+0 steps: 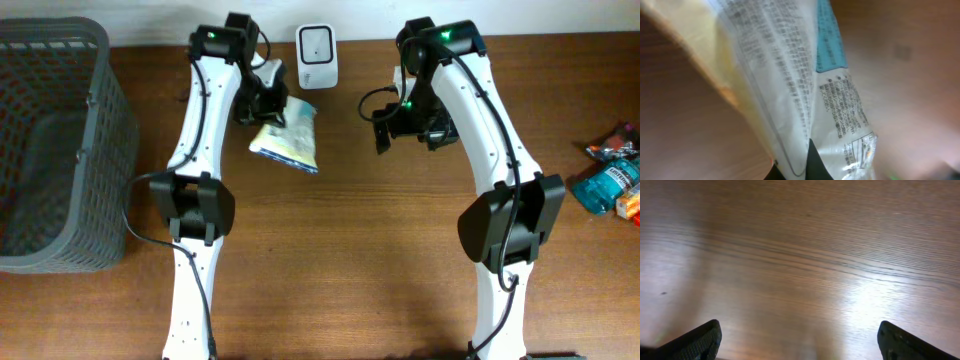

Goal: Scan the item barcode

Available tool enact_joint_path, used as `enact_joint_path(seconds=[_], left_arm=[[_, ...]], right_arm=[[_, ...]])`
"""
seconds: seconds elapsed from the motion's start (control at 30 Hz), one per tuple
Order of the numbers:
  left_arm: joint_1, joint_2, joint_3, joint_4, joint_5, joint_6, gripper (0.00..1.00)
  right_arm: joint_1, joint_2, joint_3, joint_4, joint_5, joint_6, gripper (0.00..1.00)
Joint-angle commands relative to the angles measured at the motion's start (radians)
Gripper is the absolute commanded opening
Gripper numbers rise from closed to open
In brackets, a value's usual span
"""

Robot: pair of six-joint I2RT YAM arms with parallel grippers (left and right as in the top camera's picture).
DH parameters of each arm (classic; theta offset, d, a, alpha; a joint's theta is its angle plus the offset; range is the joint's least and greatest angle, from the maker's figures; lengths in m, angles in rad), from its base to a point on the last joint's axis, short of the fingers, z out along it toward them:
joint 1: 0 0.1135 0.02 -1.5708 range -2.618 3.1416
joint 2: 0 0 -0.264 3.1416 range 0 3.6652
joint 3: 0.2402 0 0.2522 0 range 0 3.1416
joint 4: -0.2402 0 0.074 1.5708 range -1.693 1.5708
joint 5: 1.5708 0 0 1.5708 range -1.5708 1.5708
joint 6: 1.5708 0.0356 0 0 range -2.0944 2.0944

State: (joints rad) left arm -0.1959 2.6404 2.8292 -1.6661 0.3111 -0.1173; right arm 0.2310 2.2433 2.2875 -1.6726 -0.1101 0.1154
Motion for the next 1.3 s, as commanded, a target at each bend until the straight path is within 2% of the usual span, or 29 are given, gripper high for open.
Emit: enact_joint_path(seconds=[0.0,0.1,0.17,0.33,0.4,0.5,0.57,0.6,0.67,0.8,0.87,0.9,0.93,0.97,1.1,1.17,1.23,1.27], left_arm=[[-0.056,-0.082,0.097,-0.023,-0.509,-0.122,0.00],[-0.146,-0.081,0.038,-0.023,-0.809,-0.122,0.00],[-0.191,-0.081,-0.022,-0.023,-0.897,-0.122,0.00],[-0.281,-0.081,-0.202,-0.023,-0.901,-0.122,0.00],[-0.318,-0.081,-0.302,-0.023,-0.891,-0.178,0.00],[-0.378,-0.081,-0.392,-0.018,-0.778,-0.194,0.03],[-0.411,-0.081,-0.394,0.000,-0.696,-0.193,0.10],[-0.433,-0.081,-0.394,0.031,-0.617,-0.193,0.29],[-0.454,-0.081,-0.394,0.089,-0.500,-0.193,0.38],[-0.454,-0.083,-0.390,0.188,-0.377,-0.193,0.44],[-0.446,-0.085,-0.331,0.167,-0.378,-0.193,0.48],[-0.433,-0.089,-0.278,0.140,-0.378,-0.193,0.54],[-0.404,-0.097,-0.182,0.097,-0.378,-0.193,0.91],[-0.361,-0.113,-0.083,0.056,-0.378,-0.193,0.99],[-0.184,-0.138,0.111,-0.014,-0.378,-0.193,0.99],[-0.087,-0.137,0.093,-0.023,-0.362,-0.193,1.00],[-0.039,-0.137,0.036,-0.023,-0.356,-0.193,0.84],[-0.023,-0.137,-0.002,-0.020,-0.357,-0.193,0.71]], right_arm=[[0.002,-0.027,0.019,0.004,0.099,-0.003,0.99],[0.002,-0.027,0.019,0.003,0.135,-0.003,0.99],[-0.002,-0.027,0.019,0.003,0.161,-0.003,0.99],[-0.056,-0.027,0.019,0.004,0.164,-0.003,0.99],[-0.081,-0.027,0.019,0.004,0.164,-0.003,0.99],[-0.116,-0.027,0.019,0.003,0.164,-0.003,0.99],[-0.134,-0.027,0.019,0.003,0.164,-0.003,0.99],[-0.146,-0.027,0.019,0.001,0.164,-0.003,0.99],[-0.167,-0.027,0.019,-0.008,0.164,-0.003,0.99],[-0.200,-0.027,0.019,-0.026,0.158,-0.003,0.99],[-0.206,-0.027,0.019,-0.026,0.112,-0.003,0.99],[-0.206,-0.027,0.019,-0.026,0.097,-0.003,0.99],[-0.206,-0.027,0.019,-0.026,0.063,-0.003,0.99],[-0.205,-0.027,0.019,-0.026,0.007,-0.004,0.99],[-0.198,-0.026,0.012,-0.017,-0.275,-0.004,0.99],[-0.154,-0.025,0.011,-0.009,-0.325,-0.004,0.99],[-0.084,-0.024,0.011,0.006,-0.326,-0.003,0.98],[-0.039,-0.024,0.011,0.021,-0.326,-0.003,0.92]])
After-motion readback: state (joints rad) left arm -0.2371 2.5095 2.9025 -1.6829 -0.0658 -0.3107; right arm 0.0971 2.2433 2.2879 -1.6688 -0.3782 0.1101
